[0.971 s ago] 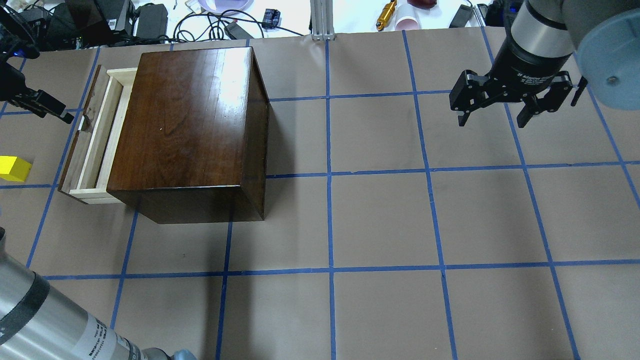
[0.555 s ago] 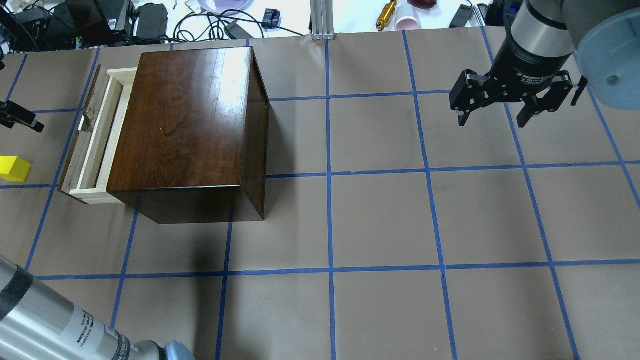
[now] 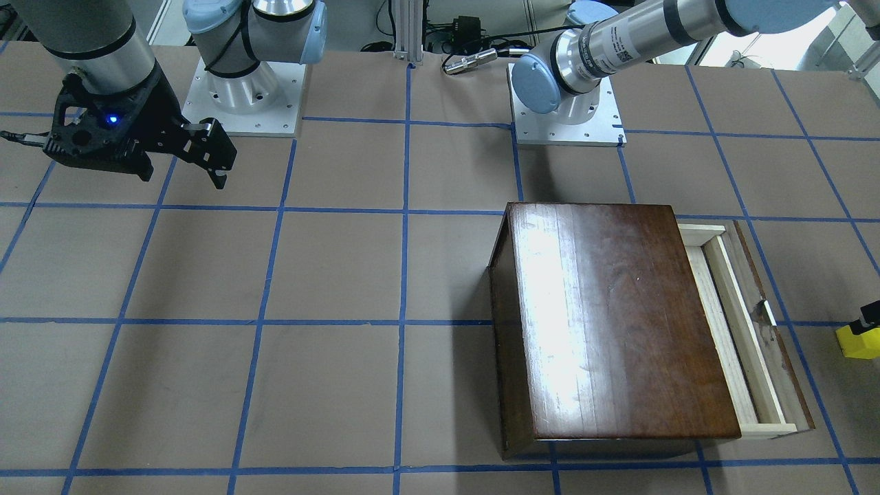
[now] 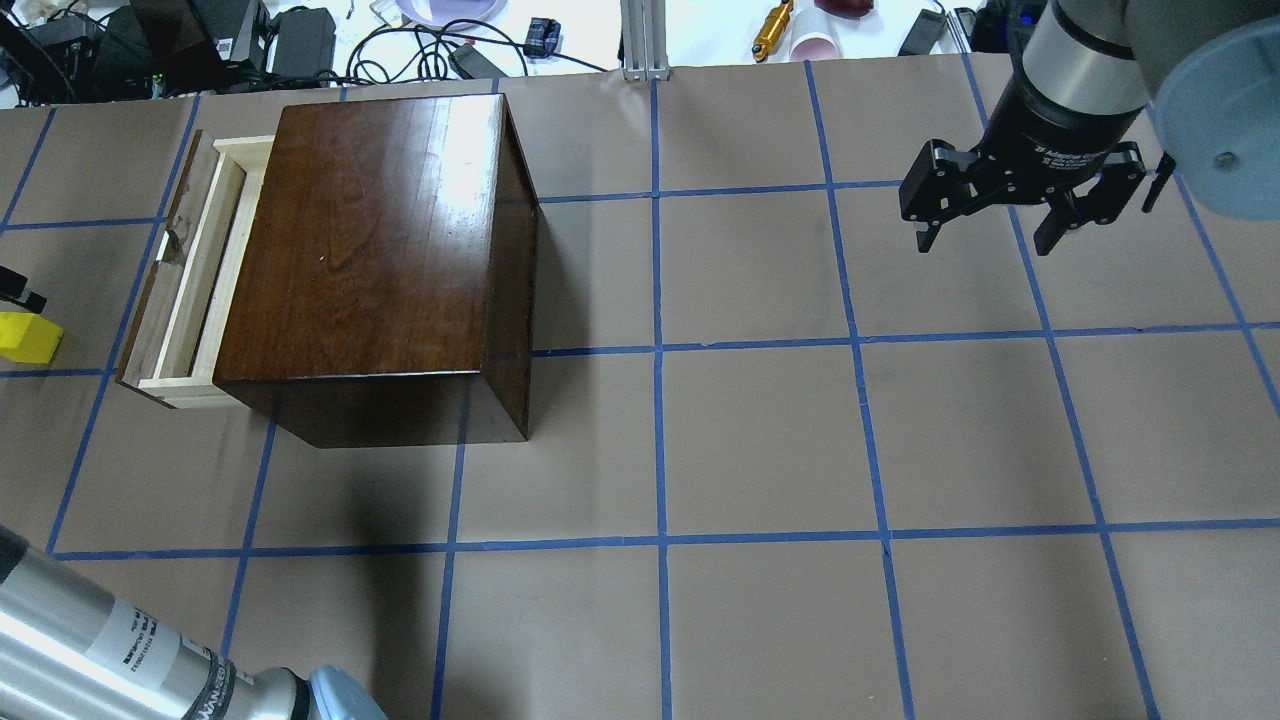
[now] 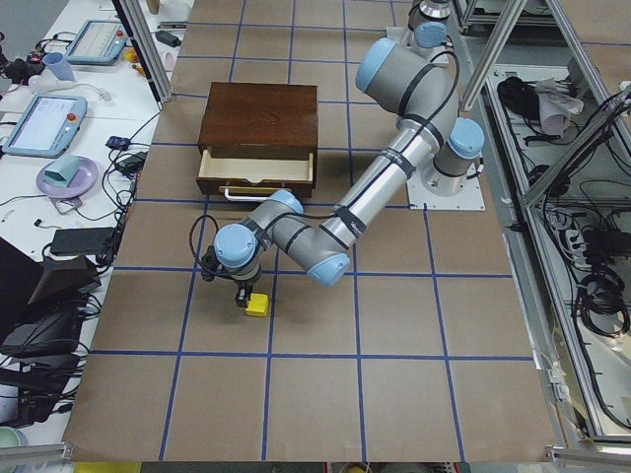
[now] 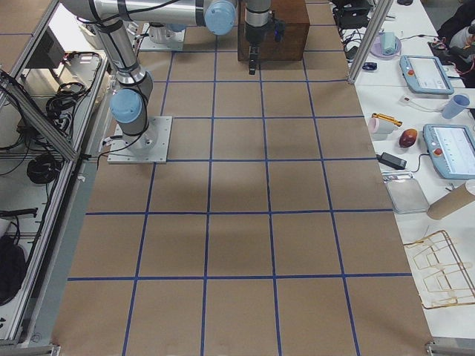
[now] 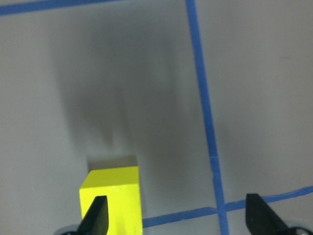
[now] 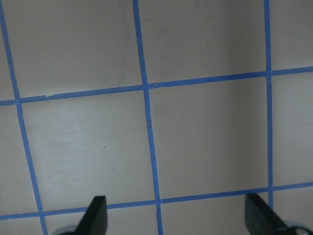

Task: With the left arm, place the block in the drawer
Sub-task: 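Grasp the yellow cube with the left gripper and lift it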

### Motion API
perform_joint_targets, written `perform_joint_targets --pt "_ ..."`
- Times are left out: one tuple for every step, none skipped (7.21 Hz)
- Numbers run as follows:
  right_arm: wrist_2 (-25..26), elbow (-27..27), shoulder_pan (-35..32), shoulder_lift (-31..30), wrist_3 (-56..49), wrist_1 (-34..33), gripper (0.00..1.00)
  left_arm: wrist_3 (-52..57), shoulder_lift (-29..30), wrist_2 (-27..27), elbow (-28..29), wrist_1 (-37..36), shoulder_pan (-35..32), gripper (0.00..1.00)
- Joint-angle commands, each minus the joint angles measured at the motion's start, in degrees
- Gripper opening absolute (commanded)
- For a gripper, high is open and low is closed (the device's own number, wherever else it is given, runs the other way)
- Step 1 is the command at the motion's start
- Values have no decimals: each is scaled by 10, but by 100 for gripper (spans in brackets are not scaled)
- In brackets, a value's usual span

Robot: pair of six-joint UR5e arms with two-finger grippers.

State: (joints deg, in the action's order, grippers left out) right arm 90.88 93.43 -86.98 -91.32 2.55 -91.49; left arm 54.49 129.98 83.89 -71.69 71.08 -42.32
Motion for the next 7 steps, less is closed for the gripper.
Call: perform_joint_targets --pt "0 0 0 0 0 0 100 0 23 27 -3 -52 7 100" --pt "0 0 0 0 0 0 100 -2 29 48 1 -54 7 100" --pt "0 0 0 0 0 0 100 -5 33 47 0 -54 7 100" --pt "0 0 0 0 0 0 100 -10 40 46 0 -54 7 100" --pt "0 0 0 0 0 0 100 -11 45 45 0 -55 7 100" --pt "0 0 0 0 0 0 100 -11 46 44 0 -55 7 82" --pt "0 0 0 0 0 0 100 -11 47 43 0 -55 7 27"
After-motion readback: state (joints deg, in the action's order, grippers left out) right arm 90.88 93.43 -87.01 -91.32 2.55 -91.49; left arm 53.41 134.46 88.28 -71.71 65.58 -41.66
